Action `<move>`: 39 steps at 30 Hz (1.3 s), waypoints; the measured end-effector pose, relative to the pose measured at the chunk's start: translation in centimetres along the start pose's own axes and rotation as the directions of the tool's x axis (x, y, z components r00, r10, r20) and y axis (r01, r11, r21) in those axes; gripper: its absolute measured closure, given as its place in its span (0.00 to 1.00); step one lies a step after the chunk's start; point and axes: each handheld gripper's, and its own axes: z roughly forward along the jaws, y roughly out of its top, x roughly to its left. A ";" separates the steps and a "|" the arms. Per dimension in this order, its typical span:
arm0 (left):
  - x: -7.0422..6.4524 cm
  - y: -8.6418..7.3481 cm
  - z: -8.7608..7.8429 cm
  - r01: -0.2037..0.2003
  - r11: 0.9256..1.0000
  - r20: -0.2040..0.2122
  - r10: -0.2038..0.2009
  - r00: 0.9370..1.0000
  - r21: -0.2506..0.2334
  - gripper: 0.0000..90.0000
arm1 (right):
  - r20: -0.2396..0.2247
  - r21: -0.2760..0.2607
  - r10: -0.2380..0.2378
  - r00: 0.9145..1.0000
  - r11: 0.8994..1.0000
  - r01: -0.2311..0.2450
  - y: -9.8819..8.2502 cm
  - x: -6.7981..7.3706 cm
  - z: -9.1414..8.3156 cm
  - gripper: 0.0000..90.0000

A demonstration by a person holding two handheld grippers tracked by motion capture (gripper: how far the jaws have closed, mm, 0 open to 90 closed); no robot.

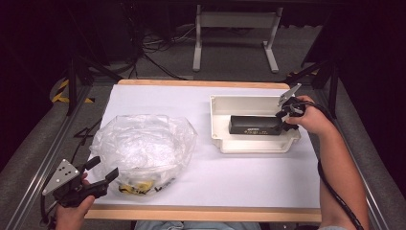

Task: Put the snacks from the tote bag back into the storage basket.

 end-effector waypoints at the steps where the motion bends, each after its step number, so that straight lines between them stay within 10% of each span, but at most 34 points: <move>1: 0.0 0.0 0.0 0.000 1.000 0.001 0.000 1.000 -0.001 0.26 | 0.000 -0.002 0.004 1.000 1.000 -0.004 0.0 0.0 0.0 0.32; 21: 0.2 0.2 0.5 0.003 1.000 0.015 -0.003 1.000 -0.003 0.26 | 0.039 -0.233 0.093 0.995 0.969 -0.081 0.7 3.0 -5.3 0.14; 29: 0.2 0.3 0.8 -0.008 1.000 0.029 0.008 1.000 0.001 0.26 | 0.060 -0.343 0.142 0.988 0.932 -0.113 0.2 6.1 -7.7 0.11; 39: 0.2 0.3 1.1 -0.010 1.000 0.032 0.010 0.999 0.005 0.26 | 0.061 -0.497 0.264 0.963 0.845 -0.200 -0.9 10.0 -9.0 0.08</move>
